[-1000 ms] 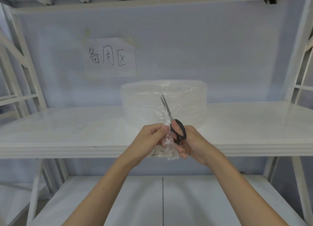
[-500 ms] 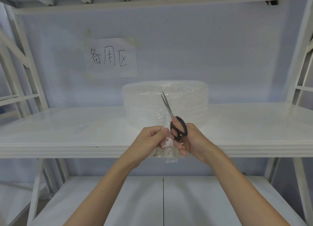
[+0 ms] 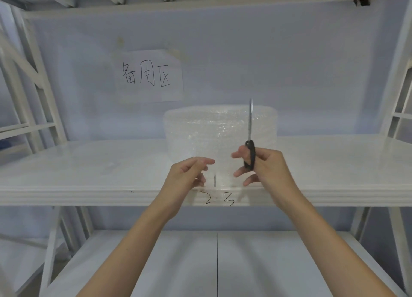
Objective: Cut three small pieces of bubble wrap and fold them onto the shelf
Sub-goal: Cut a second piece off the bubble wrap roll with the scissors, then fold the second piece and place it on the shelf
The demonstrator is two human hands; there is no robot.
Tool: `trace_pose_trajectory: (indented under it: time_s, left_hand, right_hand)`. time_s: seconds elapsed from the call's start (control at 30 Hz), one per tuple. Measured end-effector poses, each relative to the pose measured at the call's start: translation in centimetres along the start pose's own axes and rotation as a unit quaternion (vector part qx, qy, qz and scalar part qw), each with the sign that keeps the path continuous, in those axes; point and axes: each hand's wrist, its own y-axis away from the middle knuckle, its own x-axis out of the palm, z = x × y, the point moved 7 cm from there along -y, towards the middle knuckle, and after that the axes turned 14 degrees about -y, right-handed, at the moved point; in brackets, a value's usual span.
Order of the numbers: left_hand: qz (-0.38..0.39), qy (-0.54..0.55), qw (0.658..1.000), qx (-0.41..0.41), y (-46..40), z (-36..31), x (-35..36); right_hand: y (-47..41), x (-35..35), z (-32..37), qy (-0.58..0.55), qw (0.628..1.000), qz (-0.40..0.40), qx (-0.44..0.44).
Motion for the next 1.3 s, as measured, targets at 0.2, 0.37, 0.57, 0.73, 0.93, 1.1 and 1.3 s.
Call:
trace_pose_trajectory:
  time_s: [0.2, 0.37, 0.57, 0.73, 0.93, 1.1, 1.3]
  left_hand:
    - [-0.016, 0.007, 1.0, -0.008, -0.3, 0.2, -0.7]
    - [-0.014, 0.014, 1.0, -0.002, -0.5, -0.2, -0.5]
    - [-0.026, 0.014, 1.0, -0.003, -0.4, -0.8, -1.1]
    - [-0.041, -0.014, 0.999, 0.011, -0.3, -0.9, -2.5]
    - [-0.059, -0.022, 0.998, 0.008, -0.1, -0.4, -4.7]
    - [-0.065, 0.02, 0.998, -0.007, -0.1, 0.0, -6.0]
    - [-0.051, 0.032, 0.998, -0.015, 0.2, 0.5, -7.3]
  right_hand:
    - [-2.1, -7.7, -0.5, 0.087, 0.988, -0.129, 0.023]
    - [-2.9, -11.5, 0.0, 0.27, 0.941, -0.192, 0.075]
    - [-3.3, -11.8, -0.2, 0.552, 0.809, -0.186, 0.078]
    - [-3.8, -11.5, -1.5, 0.637, 0.745, -0.185, 0.075]
    - [-3.3, -8.5, 0.4, 0.669, 0.703, -0.221, -0.097]
    - [0.5, 0.8, 3.0, 0.487, 0.832, -0.108, -0.244]
    - [0.8, 9.8, -1.0, 0.283, 0.951, 0.103, -0.064]
